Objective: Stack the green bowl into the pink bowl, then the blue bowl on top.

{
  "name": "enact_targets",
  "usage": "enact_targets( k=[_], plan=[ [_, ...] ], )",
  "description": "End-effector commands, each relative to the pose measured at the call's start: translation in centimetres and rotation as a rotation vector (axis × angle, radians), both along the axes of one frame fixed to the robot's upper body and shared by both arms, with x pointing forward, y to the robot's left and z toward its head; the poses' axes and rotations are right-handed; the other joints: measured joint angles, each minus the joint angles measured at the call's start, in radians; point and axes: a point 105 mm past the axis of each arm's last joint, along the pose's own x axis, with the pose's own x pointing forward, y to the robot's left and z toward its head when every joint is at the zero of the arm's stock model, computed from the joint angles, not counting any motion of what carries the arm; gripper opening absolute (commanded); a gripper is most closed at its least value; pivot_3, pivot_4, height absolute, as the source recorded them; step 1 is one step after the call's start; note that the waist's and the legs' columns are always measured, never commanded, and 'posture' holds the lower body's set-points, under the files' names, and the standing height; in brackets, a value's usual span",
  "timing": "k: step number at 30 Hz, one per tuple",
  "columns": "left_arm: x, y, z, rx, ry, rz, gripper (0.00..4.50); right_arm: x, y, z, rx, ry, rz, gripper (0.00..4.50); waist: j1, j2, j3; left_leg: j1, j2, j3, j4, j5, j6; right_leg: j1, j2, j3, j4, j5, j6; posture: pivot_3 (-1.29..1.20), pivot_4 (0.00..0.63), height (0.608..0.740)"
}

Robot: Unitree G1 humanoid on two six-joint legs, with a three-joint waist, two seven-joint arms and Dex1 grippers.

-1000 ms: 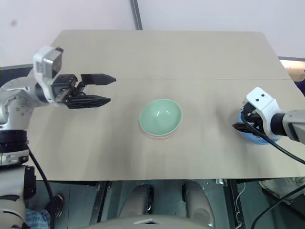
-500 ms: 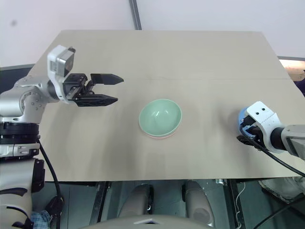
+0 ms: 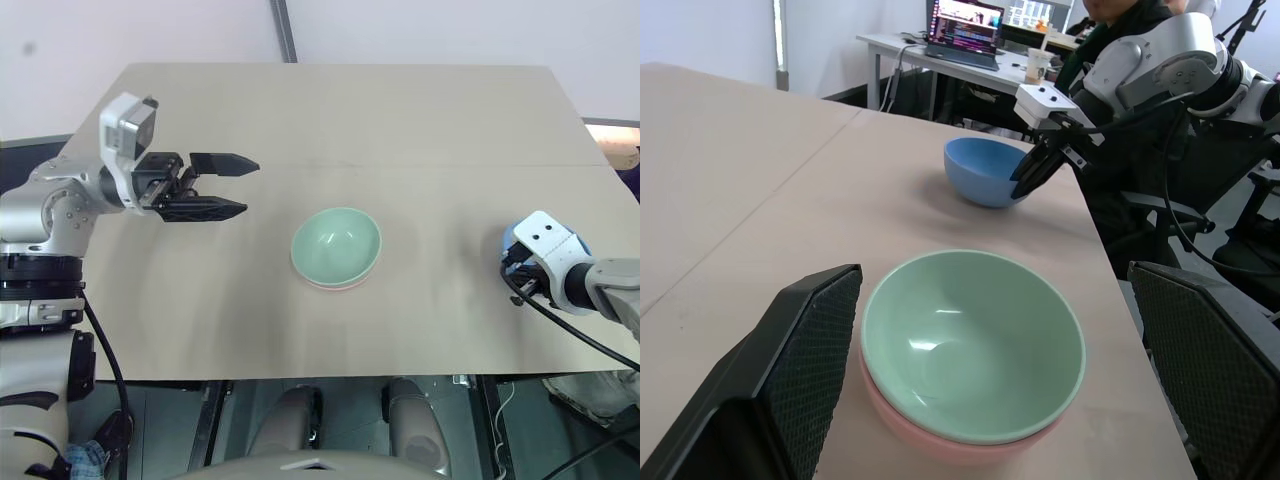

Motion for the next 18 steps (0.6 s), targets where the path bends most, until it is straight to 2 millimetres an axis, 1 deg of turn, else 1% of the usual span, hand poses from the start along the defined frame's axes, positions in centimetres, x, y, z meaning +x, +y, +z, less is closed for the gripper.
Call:
enact_targets(
  k=[1, 3, 6, 8, 10, 12, 15, 18],
  plan=[
    [-0.4, 0.5, 1.0, 0.001, -0.045, 0.005, 4.5, 0.9, 2.9, 3.1, 0.027, -0.097, 0.15, 0.11, -0.003, 0.0, 0.0, 0.0, 0.0, 0.0, 0.0, 0.0, 0.0, 0.0, 0.0, 0.0, 0.0, 0.0, 0.0, 0.0, 0.15, 0.74],
    [-0.4, 0.5, 1.0, 0.002, -0.044, 0.006, 4.5, 1.3, 4.9, 4.6, 0.044, -0.135, 0.245, 0.11, -0.007, 0.001, 0.0, 0.001, 0.0, 0.001, 0.0, 0.0, 0.0, 0.0, 0.0, 0.001, 0.0, 0.0, 0.0, 0.0, 0.15, 0.74],
    [-0.4, 0.4, 0.9, 0.003, -0.041, 0.009, 4.5, 2.0, 9.0, 6.7, 0.069, -0.193, 0.412, 0.11, -0.007, 0.001, 0.0, 0.001, 0.001, 0.001, 0.0, 0.0, 0.0, 0.0, 0.001, 0.001, 0.0, 0.0, 0.0, 0.0, 0.15, 0.74],
    [-0.6, 0.5, 0.7, 0.008, -0.039, 0.011, 4.5, 2.1, 11.4, 7.7, 0.103, -0.218, 0.498, 0.11, -0.004, 0.001, 0.0, 0.001, 0.001, 0.001, 0.0, 0.0, 0.0, 0.0, 0.001, 0.001, 0.0, 0.0, 0.0, 0.0, 0.15, 0.74],
    [-0.4, 0.7, 0.6, 0.012, -0.047, 0.044, 4.5, 1.8, 14.0, 8.4, 0.158, -0.24, 0.613, 0.11, 0.0, 0.001, 0.0, 0.0, 0.001, 0.0, 0.0, 0.0, 0.0, -0.001, 0.001, 0.0, 0.0, 0.0, 0.0, 0.0, 0.15, 0.74],
    [-0.3, 1.0, 0.2, 0.044, -0.053, 0.075, 4.5, 1.0, 16.0, 8.5, 0.21, -0.235, 0.728, 0.11, 0.002, 0.001, 0.0, -0.001, 0.001, 0.0, 0.0, 0.0, 0.0, -0.001, 0.0, 0.0, -0.001, 0.0, 0.0, 0.0, 0.15, 0.74],
    [-0.4, 1.4, -0.6, 0.09, -0.053, 0.1, 4.5, 0.3, 17.4, 8.5, 0.242, -0.229, 0.816, 0.11, 0.005, 0.001, 0.001, -0.003, 0.0, 0.0, 0.0, 0.0, 0.0, -0.001, -0.001, -0.001, -0.002, 0.0, 0.0, 0.0, 0.15, 0.74],
    [-0.4, 2.3, -1.8, 0.171, -0.062, 0.133, 4.5, 0.1, 18.6, 8.5, 0.246, -0.235, 0.891, 0.11, 0.001, 0.001, 0.001, -0.003, 0.0, 0.0, 0.0, 0.0, 0.001, -0.001, -0.001, -0.001, -0.002, 0.0, 0.0, 0.0, 0.15, 0.74]
  ],
)
